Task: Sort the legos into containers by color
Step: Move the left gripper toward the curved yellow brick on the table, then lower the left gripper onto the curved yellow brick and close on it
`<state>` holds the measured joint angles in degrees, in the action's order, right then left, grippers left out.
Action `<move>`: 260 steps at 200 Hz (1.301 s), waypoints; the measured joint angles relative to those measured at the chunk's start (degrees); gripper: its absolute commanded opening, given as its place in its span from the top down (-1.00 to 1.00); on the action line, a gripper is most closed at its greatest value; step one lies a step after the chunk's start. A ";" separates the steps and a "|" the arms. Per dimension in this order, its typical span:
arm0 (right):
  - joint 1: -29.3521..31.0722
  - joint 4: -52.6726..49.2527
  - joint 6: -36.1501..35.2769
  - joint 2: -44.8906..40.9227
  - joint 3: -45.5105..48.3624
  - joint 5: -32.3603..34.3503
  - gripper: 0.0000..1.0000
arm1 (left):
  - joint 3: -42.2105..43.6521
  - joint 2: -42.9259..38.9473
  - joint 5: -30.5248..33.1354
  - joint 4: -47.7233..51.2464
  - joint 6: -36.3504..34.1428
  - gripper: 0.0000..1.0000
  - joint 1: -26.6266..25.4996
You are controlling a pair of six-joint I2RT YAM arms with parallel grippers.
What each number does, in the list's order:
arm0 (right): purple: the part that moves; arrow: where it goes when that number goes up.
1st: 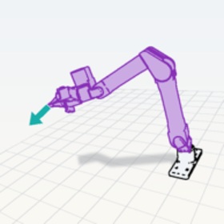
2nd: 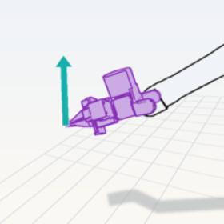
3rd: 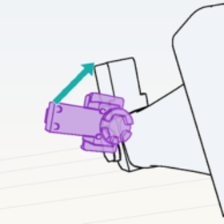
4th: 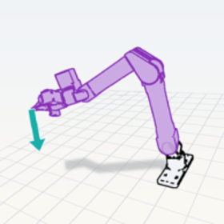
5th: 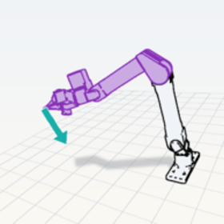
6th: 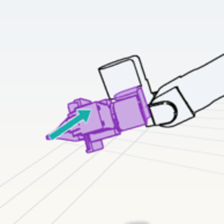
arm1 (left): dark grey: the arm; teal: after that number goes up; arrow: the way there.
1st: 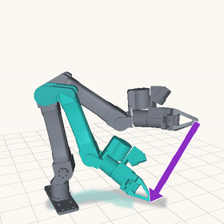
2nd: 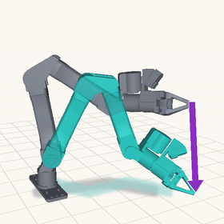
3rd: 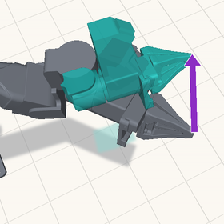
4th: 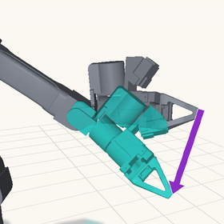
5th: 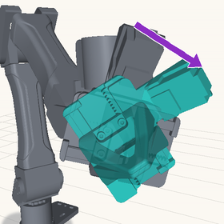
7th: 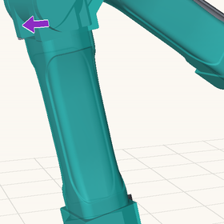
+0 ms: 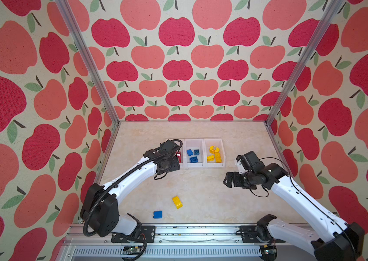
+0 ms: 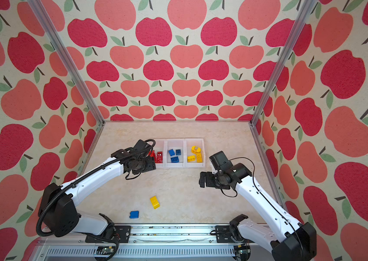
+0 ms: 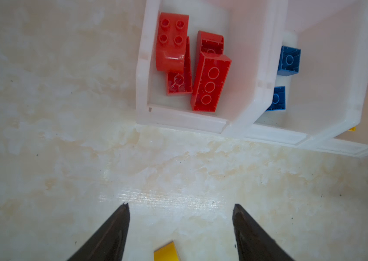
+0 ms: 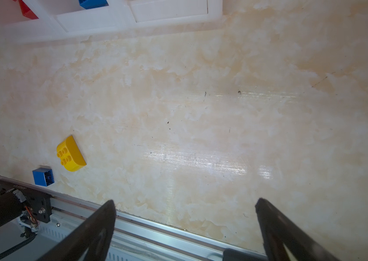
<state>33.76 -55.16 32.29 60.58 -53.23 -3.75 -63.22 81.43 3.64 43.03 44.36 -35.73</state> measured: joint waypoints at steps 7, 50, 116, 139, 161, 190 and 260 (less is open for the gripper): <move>0.02 -0.04 0.00 -0.07 0.00 0.07 -0.99 | 0.72 -0.48 -0.13 0.28 1.38 -0.54 -0.94; 0.00 -0.31 0.00 -1.01 0.50 0.26 -0.99 | 4.81 -2.08 -1.14 2.49 9.55 -0.56 -6.12; 0.00 -2.56 0.00 -4.00 1.81 0.28 -0.99 | 10.16 -2.62 -2.47 3.72 18.51 -0.49 -11.76; 0.00 -3.30 0.00 -5.05 2.19 0.31 -0.99 | 10.91 -1.53 -3.45 3.65 21.03 -0.47 -13.46; 0.00 -3.52 -0.02 -5.07 2.40 0.26 -0.99 | 11.54 -0.24 -4.22 3.41 23.56 -0.46 -14.78; 0.00 -3.48 -0.31 -4.15 2.43 0.24 -0.99 | 12.50 0.81 -4.61 3.32 26.69 -0.45 -16.46; 0.00 -3.48 -2.43 -2.69 2.43 0.22 -0.99 | 13.81 4.42 -5.77 0.81 31.04 -0.41 -17.86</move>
<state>33.76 -58.63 29.87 57.89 -50.81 -3.53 -49.41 85.84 -2.13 43.83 75.40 -53.58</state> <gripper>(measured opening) 0.993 0.709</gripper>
